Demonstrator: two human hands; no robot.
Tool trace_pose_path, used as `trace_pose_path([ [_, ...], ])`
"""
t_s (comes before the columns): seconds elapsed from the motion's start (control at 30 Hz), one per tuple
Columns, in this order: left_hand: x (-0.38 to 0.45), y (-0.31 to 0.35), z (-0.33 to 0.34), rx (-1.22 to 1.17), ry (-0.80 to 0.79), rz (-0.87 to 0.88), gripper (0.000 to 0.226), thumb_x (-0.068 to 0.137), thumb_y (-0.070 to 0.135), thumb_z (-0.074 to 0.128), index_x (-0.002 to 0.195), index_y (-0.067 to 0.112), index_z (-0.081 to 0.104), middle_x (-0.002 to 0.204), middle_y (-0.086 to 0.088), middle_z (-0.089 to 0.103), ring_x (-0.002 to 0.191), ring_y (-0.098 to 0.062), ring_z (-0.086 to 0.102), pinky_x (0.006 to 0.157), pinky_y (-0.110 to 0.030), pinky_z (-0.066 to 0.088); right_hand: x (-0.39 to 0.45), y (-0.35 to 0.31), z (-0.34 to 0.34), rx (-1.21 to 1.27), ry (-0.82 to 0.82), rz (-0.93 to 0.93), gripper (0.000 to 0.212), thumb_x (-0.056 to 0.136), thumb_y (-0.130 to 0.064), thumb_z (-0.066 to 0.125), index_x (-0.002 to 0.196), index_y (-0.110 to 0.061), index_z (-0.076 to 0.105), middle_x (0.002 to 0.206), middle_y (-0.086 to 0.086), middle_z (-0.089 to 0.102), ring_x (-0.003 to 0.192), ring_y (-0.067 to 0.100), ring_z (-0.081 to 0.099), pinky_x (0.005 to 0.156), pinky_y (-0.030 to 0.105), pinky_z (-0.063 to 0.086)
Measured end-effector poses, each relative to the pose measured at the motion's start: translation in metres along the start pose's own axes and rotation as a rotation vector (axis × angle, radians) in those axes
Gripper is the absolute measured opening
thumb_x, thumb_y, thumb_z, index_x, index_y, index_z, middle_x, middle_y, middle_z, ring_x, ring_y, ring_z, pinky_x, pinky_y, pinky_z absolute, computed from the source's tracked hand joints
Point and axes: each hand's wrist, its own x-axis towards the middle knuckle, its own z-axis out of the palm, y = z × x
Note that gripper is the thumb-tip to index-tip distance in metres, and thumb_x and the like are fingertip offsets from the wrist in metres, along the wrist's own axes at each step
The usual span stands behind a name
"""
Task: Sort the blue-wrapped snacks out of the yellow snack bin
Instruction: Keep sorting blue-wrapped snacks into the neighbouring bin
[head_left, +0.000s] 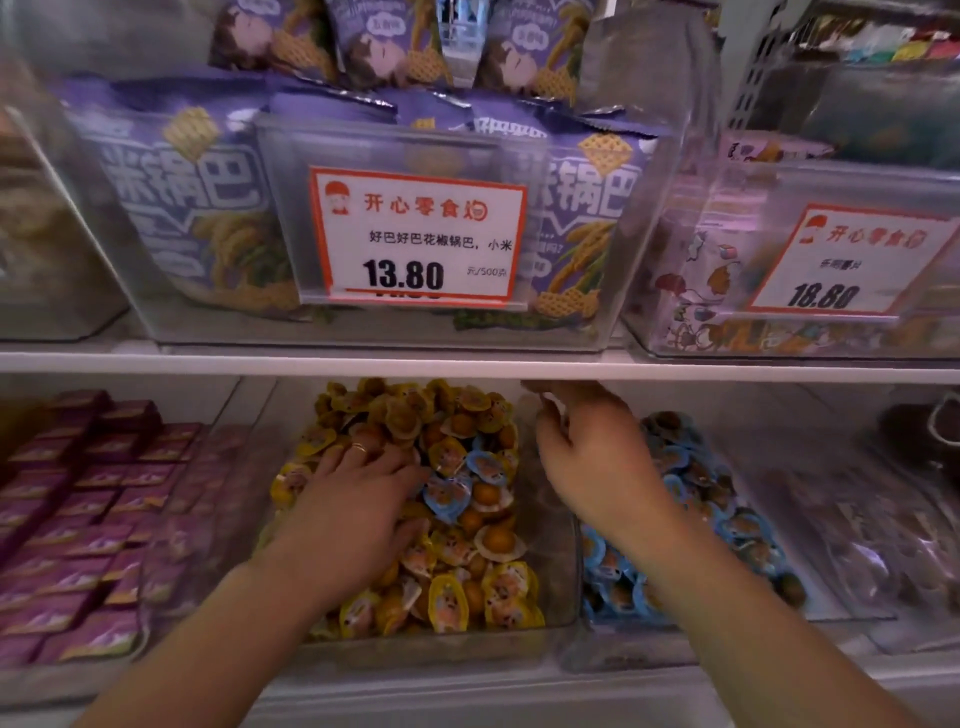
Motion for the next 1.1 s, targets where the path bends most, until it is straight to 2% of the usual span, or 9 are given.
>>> trace_pose_path([
  [0.1, 0.0, 0.001, -0.003, -0.043, 0.035, -0.004, 0.045, 0.082, 0.048, 0.056, 0.127, 0.04, 0.059, 0.125, 0.017, 0.059, 0.119, -0.021, 0.051, 0.099, -0.04, 0.04, -0.015, -0.041, 0.027, -0.059, -0.263, -0.154, 0.048, 0.091, -0.027, 0.046, 0.139, -0.025, 0.05, 0.131, 0.005, 0.059, 0.114, 0.021, 0.058, 0.097, 0.029, 0.047],
  [0.2, -0.004, -0.002, -0.007, -0.174, 0.12, -0.025, 0.037, 0.084, 0.032, 0.056, 0.12, 0.035, 0.065, 0.12, 0.013, 0.065, 0.109, -0.023, 0.057, 0.094, -0.038, 0.045, -0.022, -0.048, 0.064, -0.168, -0.591, 0.043, 0.075, 0.093, -0.035, 0.051, 0.156, -0.021, 0.013, 0.159, 0.009, 0.02, 0.146, 0.036, 0.022, 0.117, 0.049, 0.03],
  [0.3, -0.012, -0.009, -0.01, -0.324, 0.259, -0.09, 0.029, 0.09, 0.026, 0.054, 0.113, 0.031, 0.07, 0.108, 0.007, 0.07, 0.096, -0.024, 0.061, 0.086, -0.039, 0.049, -0.019, -0.038, 0.084, -0.283, -0.725, 0.271, 0.089, 0.092, -0.043, 0.059, 0.156, -0.018, 0.001, 0.162, 0.013, 0.002, 0.147, 0.044, 0.007, 0.117, 0.055, 0.026],
  [0.47, -0.021, -0.007, -0.011, -0.424, 0.314, -0.139, 0.029, 0.09, 0.021, 0.057, 0.114, 0.03, 0.07, 0.106, 0.008, 0.068, 0.098, -0.022, 0.059, 0.087, -0.039, 0.048, -0.021, -0.033, 0.096, -0.451, -0.629, 0.141, 0.068, 0.093, -0.037, 0.06, 0.151, -0.023, 0.027, 0.149, 0.016, 0.022, 0.135, 0.042, 0.026, 0.108, 0.045, 0.038],
  [0.57, -0.021, -0.004, -0.011, -0.494, 0.291, -0.178, 0.029, 0.09, 0.023, 0.056, 0.114, 0.033, 0.069, 0.11, 0.008, 0.068, 0.104, -0.019, 0.058, 0.092, -0.036, 0.047, -0.022, -0.034, 0.095, -0.292, -0.614, 0.109, 0.059, 0.09, -0.031, 0.061, 0.145, -0.032, 0.039, 0.135, 0.01, 0.032, 0.125, 0.038, 0.042, 0.103, 0.035, 0.041],
  [0.77, -0.021, -0.002, -0.016, -0.645, 0.307, -0.23, 0.029, 0.092, 0.019, 0.054, 0.115, 0.029, 0.068, 0.115, 0.008, 0.07, 0.105, -0.011, 0.062, 0.089, -0.03, 0.051, -0.022, -0.04, 0.091, -0.136, -0.67, 0.177, 0.066, 0.089, -0.024, 0.06, 0.15, -0.035, 0.035, 0.141, 0.008, 0.044, 0.13, 0.029, 0.048, 0.107, 0.032, 0.041],
  [0.87, -0.022, -0.001, -0.018, -0.71, 0.324, -0.258, 0.028, 0.094, 0.018, 0.054, 0.113, 0.033, 0.068, 0.11, 0.011, 0.069, 0.101, -0.006, 0.061, 0.082, -0.024, 0.05, -0.021, -0.045, 0.087, 0.048, -0.55, 0.133, 0.049, 0.086, -0.013, 0.062, 0.128, -0.036, 0.06, 0.123, 0.003, 0.058, 0.116, 0.019, 0.056, 0.1, 0.029, 0.045],
  [0.97, -0.02, -0.002, -0.019, -0.802, 0.352, -0.329, 0.028, 0.094, 0.018, 0.054, 0.115, 0.032, 0.067, 0.107, 0.01, 0.069, 0.097, -0.009, 0.064, 0.079, -0.025, 0.051, -0.025, -0.05, 0.08, 0.286, -0.463, 0.272, 0.038, 0.081, -0.004, 0.067, 0.096, -0.038, 0.066, 0.105, -0.007, 0.068, 0.1, 0.012, 0.064, 0.083, 0.02, 0.052],
  [1.1, -0.017, -0.002, -0.018, -0.852, 0.341, -0.365, 0.025, 0.094, 0.017, 0.053, 0.104, 0.034, 0.068, 0.09, 0.016, 0.063, 0.077, -0.005, 0.061, 0.064, -0.023, 0.043, -0.027, -0.054, 0.071, 0.699, -0.331, 0.563, 0.03, 0.087, 0.001, 0.064, 0.101, -0.025, 0.07, 0.1, 0.007, 0.072, 0.069, 0.014, 0.067, 0.055, 0.027, 0.051],
])
